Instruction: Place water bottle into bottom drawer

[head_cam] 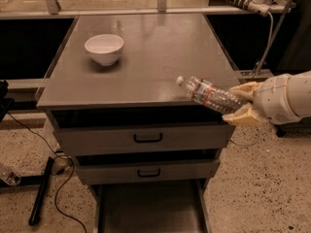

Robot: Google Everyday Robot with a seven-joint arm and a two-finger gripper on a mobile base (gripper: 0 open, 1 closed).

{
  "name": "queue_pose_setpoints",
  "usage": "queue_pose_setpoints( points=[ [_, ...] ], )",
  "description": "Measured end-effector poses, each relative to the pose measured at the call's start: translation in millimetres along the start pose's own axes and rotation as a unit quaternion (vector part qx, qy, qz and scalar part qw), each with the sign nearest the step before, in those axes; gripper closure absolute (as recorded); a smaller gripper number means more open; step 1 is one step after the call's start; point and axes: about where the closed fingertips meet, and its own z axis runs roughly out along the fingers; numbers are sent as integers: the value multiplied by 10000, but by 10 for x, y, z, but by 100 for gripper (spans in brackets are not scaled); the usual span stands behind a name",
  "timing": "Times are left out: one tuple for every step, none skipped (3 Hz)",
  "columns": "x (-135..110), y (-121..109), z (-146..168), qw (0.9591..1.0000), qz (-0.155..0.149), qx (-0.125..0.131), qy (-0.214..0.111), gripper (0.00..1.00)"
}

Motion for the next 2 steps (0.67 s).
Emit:
queue_pose_setpoints(
  points=[
    [110, 317, 91, 9996, 16, -267, -81, 100],
    [350, 904, 248, 9958, 79, -855, -317, 100]
  ],
)
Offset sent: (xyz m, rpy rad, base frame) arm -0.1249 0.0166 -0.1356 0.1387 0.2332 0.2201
